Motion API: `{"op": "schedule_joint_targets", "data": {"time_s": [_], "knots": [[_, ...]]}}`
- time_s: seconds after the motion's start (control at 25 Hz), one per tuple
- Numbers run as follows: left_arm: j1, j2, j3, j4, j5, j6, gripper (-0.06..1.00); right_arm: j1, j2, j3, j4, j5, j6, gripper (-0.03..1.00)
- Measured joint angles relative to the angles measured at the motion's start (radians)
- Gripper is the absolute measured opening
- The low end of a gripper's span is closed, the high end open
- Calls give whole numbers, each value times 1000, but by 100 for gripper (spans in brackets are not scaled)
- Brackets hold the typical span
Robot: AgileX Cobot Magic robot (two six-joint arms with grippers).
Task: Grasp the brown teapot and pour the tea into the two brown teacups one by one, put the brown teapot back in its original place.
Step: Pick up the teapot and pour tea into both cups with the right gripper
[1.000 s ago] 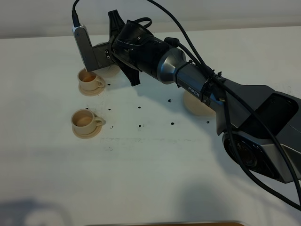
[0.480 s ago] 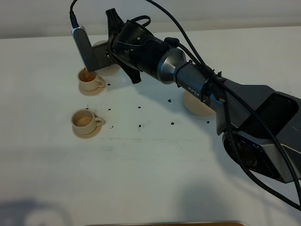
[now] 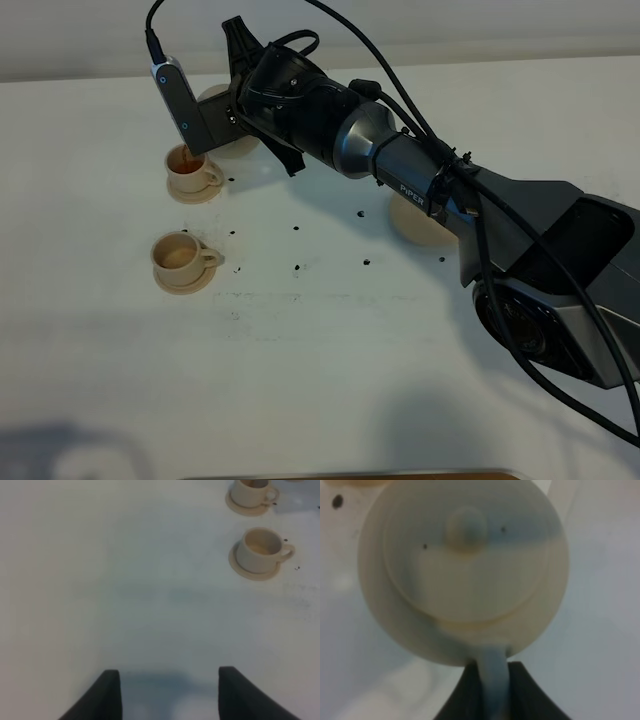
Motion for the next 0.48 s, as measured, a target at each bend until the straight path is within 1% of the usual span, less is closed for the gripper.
{"op": "schedule_joint_targets", "data": {"time_s": [0.48], "knots": [[0, 0, 0, 0, 0, 0, 50, 0, 0, 0, -30, -9, -17, 8]]}}
